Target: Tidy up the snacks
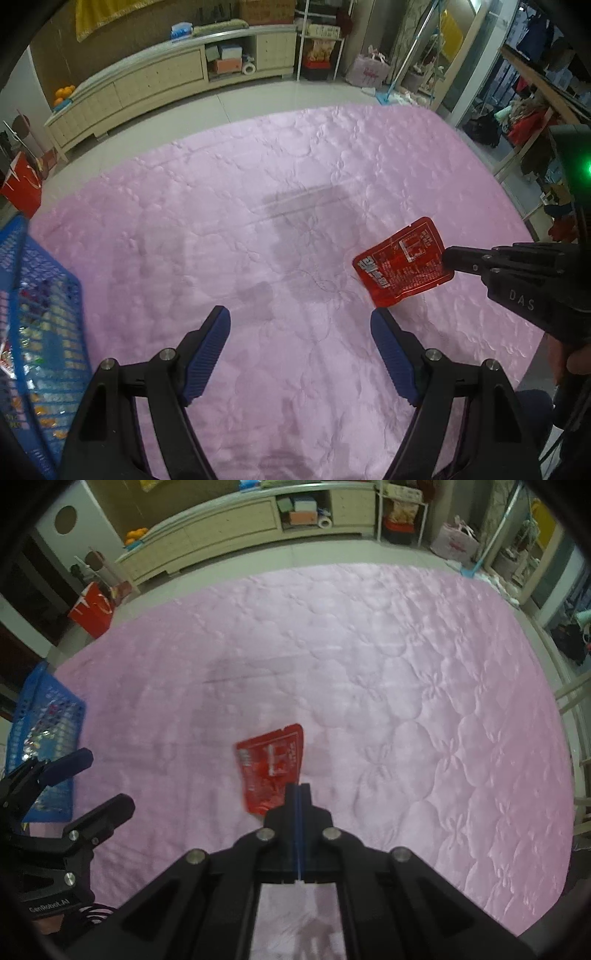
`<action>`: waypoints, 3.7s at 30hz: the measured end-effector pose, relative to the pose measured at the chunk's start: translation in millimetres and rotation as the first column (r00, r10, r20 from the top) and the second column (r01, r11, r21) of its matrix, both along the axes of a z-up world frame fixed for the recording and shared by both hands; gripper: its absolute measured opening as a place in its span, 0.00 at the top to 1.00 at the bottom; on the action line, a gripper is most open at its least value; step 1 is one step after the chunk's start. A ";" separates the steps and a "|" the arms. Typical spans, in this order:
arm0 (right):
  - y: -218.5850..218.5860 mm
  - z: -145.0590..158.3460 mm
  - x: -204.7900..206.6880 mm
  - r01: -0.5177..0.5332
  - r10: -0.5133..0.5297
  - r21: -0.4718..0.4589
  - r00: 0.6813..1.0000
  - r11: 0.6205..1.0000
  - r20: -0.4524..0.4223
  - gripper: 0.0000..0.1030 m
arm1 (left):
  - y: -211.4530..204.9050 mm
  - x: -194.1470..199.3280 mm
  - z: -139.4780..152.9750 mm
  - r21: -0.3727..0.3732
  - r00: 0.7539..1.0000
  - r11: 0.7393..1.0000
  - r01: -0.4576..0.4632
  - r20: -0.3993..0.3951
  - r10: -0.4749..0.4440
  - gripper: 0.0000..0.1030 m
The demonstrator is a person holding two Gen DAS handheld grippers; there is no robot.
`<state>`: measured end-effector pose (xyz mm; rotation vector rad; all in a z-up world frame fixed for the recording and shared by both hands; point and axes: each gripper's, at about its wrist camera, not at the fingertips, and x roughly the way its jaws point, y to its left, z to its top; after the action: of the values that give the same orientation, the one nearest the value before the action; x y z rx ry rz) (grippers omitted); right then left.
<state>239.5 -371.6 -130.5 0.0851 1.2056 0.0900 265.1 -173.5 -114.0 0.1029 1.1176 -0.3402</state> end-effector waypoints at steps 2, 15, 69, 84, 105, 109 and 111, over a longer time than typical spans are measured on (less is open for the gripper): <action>6.8 10.5 -7.8 -0.013 0.013 -0.004 1.000 1.000 0.015 0.98 | 6.6 -6.5 10.5 -0.006 1.000 1.000 -0.003 0.017 0.003 0.25; 86.0 64.5 -41.3 -0.107 0.111 -0.037 0.987 0.994 0.117 0.98 | 71.9 -63.2 74.0 -0.049 0.988 0.997 -0.061 0.141 0.068 0.26; 373.4 49.0 -5.1 -0.412 0.421 -0.112 0.905 0.904 0.066 0.98 | 331.3 -87.5 59.2 -0.076 0.912 0.919 -0.386 0.117 0.393 0.25; 373.0 45.2 -14.9 -0.413 0.419 -0.107 0.907 0.904 0.040 0.72 | 334.1 -98.4 66.3 -0.087 0.904 0.913 -0.399 0.129 0.408 0.26; 319.9 106.3 -82.6 -0.355 0.363 -0.082 0.890 0.931 0.276 0.18 | 291.9 -161.0 113.4 -0.058 0.877 0.927 -0.370 0.309 0.369 0.26; 294.5 120.9 -115.7 -0.322 0.326 -0.073 0.874 0.944 0.361 0.17 | 275.1 -189.3 124.9 -0.086 0.846 0.928 -0.363 0.388 0.367 0.26; 283.9 125.6 -129.9 -0.303 0.306 -0.071 0.864 0.950 0.400 0.15 | 267.0 -207.1 129.4 -0.119 0.824 0.928 -0.353 0.430 0.369 0.26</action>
<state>109.5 -87.7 -4.9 -0.1282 0.7907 0.3656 58.0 93.5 15.4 -0.0633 0.6506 0.0129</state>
